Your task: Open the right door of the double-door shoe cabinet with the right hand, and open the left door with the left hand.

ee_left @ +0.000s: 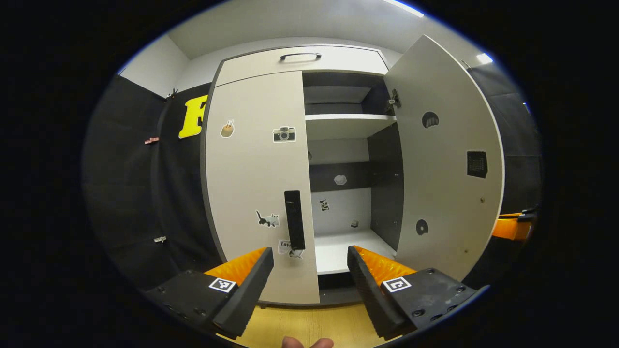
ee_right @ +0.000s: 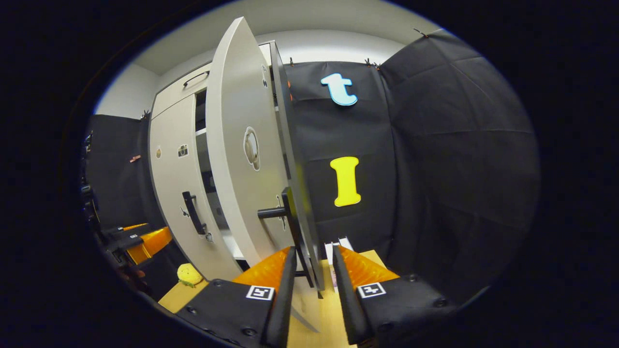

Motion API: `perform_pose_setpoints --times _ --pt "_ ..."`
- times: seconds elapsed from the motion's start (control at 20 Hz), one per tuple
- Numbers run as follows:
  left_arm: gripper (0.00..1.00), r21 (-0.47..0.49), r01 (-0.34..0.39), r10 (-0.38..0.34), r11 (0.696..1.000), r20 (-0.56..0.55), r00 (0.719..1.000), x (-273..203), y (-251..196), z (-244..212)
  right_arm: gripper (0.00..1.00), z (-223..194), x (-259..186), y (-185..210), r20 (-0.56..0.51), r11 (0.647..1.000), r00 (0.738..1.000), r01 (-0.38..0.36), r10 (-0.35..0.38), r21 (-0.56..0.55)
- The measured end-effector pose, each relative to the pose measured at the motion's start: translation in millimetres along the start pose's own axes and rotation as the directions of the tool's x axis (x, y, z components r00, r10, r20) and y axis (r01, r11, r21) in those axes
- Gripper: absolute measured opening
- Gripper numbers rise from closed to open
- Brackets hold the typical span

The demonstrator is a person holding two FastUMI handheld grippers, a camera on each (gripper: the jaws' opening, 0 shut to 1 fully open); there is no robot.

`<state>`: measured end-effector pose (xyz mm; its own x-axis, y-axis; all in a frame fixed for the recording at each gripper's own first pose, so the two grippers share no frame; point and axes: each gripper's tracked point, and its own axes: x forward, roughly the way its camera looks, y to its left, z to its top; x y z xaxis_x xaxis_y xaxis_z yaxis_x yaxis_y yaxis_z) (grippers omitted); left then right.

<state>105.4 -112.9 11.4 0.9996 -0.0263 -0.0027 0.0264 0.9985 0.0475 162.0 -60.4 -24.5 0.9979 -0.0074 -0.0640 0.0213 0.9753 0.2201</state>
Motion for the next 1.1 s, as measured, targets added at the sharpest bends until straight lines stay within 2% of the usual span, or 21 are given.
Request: perform_pose_setpoints --times 0.05,0.15,0.2,0.35,0.6,0.7,0.75,1.1 --pt "0.94 -0.007 0.005 -0.005 1.000 -0.001 1.000 8.7 0.5 1.9 0.70 1.6 -0.2 -1.3 0.007 1.000 1.000 0.003 -0.003 -0.004" --pt "0.94 -0.005 -0.003 0.003 1.000 -0.002 1.000 25.7 5.3 5.7 0.95 4.2 -6.9 -11.6 0.018 0.999 0.999 0.033 -0.033 -0.010" --pt "0.93 0.005 -0.009 0.009 1.000 0.003 1.000 34.8 8.5 8.9 0.98 6.9 -10.9 -15.1 0.027 0.999 0.999 0.043 -0.043 -0.008" --pt "0.93 0.029 -0.030 0.029 0.999 0.025 0.999 64.5 19.0 15.8 0.95 14.8 -16.0 -27.3 0.057 0.997 0.995 0.079 -0.078 -0.004" --pt "0.92 0.010 -0.056 0.056 0.998 0.017 0.998 108.2 32.8 10.1 0.95 23.4 -19.0 -38.5 0.092 0.992 0.990 0.115 -0.110 -0.052" --pt "0.86 0.022 -0.079 0.079 0.997 0.022 0.997 122.3 40.5 7.8 0.95 26.5 -21.1 -38.9 0.102 0.991 0.989 0.112 -0.105 -0.067" --pt "0.80 0.023 -0.086 0.085 0.996 0.023 0.996 128.6 43.0 6.3 0.95 27.0 -20.4 -38.2 0.105 0.991 0.989 0.112 -0.104 -0.074" --pt "0.57 0.028 -0.084 0.084 0.996 0.012 0.996 157.6 45.7 -2.7 0.95 26.9 -16.7 -40.2 0.101 0.991 0.990 0.108 -0.100 -0.083"
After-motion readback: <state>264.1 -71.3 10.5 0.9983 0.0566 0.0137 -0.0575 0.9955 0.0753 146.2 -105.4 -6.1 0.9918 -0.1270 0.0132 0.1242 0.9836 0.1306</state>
